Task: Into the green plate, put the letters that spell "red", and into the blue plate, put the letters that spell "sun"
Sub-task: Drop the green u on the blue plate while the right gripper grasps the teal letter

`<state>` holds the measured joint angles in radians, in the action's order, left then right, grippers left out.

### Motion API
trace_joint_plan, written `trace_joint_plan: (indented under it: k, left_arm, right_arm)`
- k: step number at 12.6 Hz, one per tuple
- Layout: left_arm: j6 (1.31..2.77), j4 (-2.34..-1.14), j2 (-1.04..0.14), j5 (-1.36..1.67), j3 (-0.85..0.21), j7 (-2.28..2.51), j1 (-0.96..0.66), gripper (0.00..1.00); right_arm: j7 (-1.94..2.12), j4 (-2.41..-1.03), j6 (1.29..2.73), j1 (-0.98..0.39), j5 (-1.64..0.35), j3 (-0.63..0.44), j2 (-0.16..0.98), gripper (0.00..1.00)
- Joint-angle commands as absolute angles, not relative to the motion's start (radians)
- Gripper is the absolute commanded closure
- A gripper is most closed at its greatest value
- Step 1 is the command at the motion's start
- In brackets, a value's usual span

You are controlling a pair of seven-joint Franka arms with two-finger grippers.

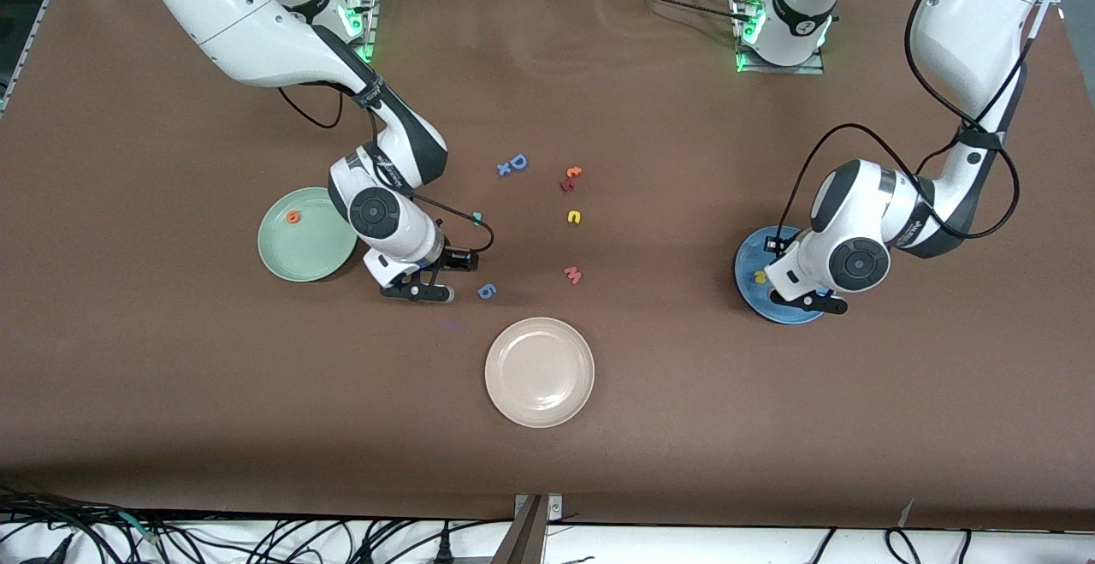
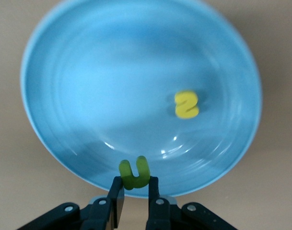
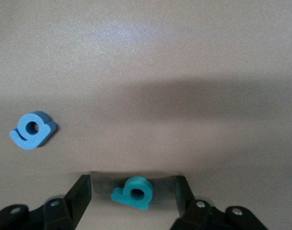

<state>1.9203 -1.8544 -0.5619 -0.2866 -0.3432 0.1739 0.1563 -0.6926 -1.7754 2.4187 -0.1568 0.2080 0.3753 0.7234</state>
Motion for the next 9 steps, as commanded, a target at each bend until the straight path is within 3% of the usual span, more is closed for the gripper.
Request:
trace_joint_plan:
  k: [1,2,3,5,7,9]
  left_arm:
    - [2.015,-1.948,-0.526,-0.288,-0.359,0.152,0.179,0.92]
    - [2.026,-1.953,-0.528,-0.288,-0.359,0.15,0.183,0.89]
    - [2.025,-1.953,-0.528,-0.288,-0.359,0.15,0.183,0.78]
    - [2.017,-1.947,-0.526,-0.288,-0.359,0.15,0.183,0.01]
    - [1.987,-1.936,-0.512,-0.285,-0.371,0.152,0.179,0.0]
    - [1.941,-1.918,-0.488,-0.281,-0.426,0.166,0.181,0.0]
  right_arm:
    - [-0.695,-1.778,2.416,-0.161,0.233,0.371,0.726,0.3]
    - [-0.693,-1.778,2.416,-0.161,0.233,0.371,0.726,0.36]
    - [-0.693,-1.778,2.416,-0.161,0.233,0.371,0.726,0.45]
    - [-0.693,-1.778,2.416,-0.161,0.233,0.371,0.726,0.58]
    - [-0.693,-1.778,2.415,-0.161,0.233,0.371,0.726,0.64]
    - [-0.692,-1.778,2.413,-0.158,0.233,0.371,0.724,0.65]
